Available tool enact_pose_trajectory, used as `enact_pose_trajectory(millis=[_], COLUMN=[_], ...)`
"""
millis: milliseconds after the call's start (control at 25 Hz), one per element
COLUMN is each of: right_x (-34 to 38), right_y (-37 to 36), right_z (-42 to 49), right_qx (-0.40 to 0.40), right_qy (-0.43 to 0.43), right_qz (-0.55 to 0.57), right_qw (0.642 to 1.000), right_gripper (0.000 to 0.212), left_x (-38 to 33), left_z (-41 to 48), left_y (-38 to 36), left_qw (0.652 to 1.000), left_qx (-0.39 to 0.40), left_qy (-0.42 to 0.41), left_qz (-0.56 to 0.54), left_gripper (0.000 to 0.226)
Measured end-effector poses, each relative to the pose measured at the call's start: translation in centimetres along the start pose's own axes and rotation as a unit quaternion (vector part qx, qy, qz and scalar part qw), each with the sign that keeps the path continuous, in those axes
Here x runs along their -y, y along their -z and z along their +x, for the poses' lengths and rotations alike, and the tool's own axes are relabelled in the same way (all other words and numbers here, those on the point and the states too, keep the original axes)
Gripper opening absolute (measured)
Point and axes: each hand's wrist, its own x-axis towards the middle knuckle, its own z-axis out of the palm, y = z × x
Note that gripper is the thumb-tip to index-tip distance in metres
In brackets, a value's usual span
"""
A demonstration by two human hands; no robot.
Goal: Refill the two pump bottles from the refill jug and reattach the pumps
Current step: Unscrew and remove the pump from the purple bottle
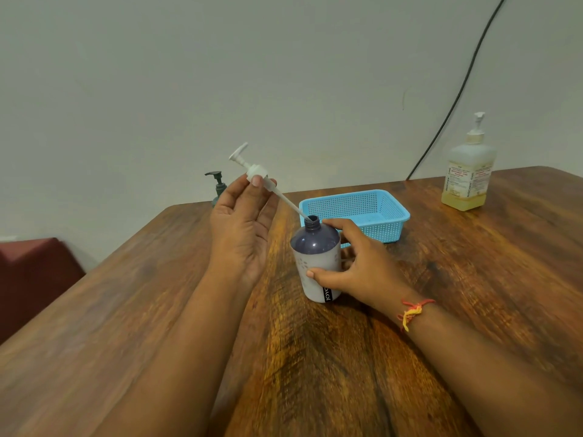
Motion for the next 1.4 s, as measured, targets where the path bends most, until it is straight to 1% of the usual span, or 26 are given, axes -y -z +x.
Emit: enact_pose_trajectory(millis=[200,240,360,400,440,480,520,560,640,680,800,880,960,1080,1280,1360,1400], right_x=[0.1,0.1,0.0,0.0,-0.1,-0.1,-0.1,-0.1,-0.2,-0.2,-0.3,-0.3,-0.4,-0.5,-0.1,0.1,0.2], right_y=[0.1,0.2,0.3,0.3,0.3,0.3,0.3,0.2,0.2,0.2,0.2,0.3,0.3,0.2,0.7,1.0,1.2], right_z=[-0.1,-0.1,-0.1,-0.1,-0.2,-0.2,-0.3,-0.3,-0.3,-0.3,-0.3,-0.4,-0.3,-0.2,-0.3,-0.4,-0.4], right_qx=[0.004,0.006,0.013,0.013,0.013,0.011,0.009,0.006,0.008,0.011,0.01,0.01,0.015,0.019,0.038,0.034,0.02], right_qy=[0.007,0.005,-0.001,-0.001,-0.003,-0.005,-0.004,-0.003,-0.003,-0.006,-0.011,-0.015,-0.019,-0.022,-0.033,-0.041,-0.044], right_qz=[-0.027,-0.028,-0.025,-0.027,-0.029,-0.028,-0.025,-0.02,-0.013,-0.009,-0.005,-0.005,-0.008,-0.01,0.013,0.034,0.041], right_qw=[1.0,1.0,1.0,1.0,1.0,1.0,1.0,1.0,1.0,1.0,1.0,1.0,1.0,1.0,0.999,0.998,0.998], right_gripper=[0.084,0.084,0.086,0.086,0.086,0.085,0.085,0.084,0.083,0.084,0.086,0.089,0.09,0.093,0.105,0.104,0.101], left_x=[-1.5,-1.9,-2.7,-2.6,-2.5,-2.2,-1.8,-1.2,0.4,1.1,2.9,3.6,4.1,4.4,4.0,3.2,2.5], left_z=[1.1,1.4,2.4,2.7,2.9,2.9,2.8,2.7,2.6,2.5,2.5,2.5,2.5,2.4,2.0,1.8,1.4], left_y=[0.7,1.1,2.6,3.2,3.8,4.4,4.9,5.7,7.2,7.8,8.9,9.3,9.5,9.6,9.3,8.6,7.9], left_qw=[0.998,0.996,0.991,0.991,0.992,0.992,0.984,0.964,0.89,0.855,0.771,0.729,0.708,0.695,0.699,0.7,0.704], left_qx=[-0.037,-0.048,-0.084,-0.097,-0.113,-0.127,-0.134,-0.13,-0.104,-0.089,-0.05,-0.023,-0.004,0.006,0.004,-0.024,-0.045], left_qy=[-0.025,-0.03,-0.038,-0.034,-0.023,-0.004,0.021,0.047,0.07,0.066,0.058,0.04,0.024,0.014,0.028,-0.009,-0.047], left_qz=[-0.053,-0.068,-0.097,-0.084,-0.047,0.019,0.114,0.228,0.437,0.507,0.633,0.683,0.706,0.719,0.714,0.714,0.707], left_gripper=[0.016,0.02,0.043,0.045,0.042,0.036,0.03,0.025,0.023,0.024,0.025,0.024,0.024,0.028,0.045,0.044,0.038])
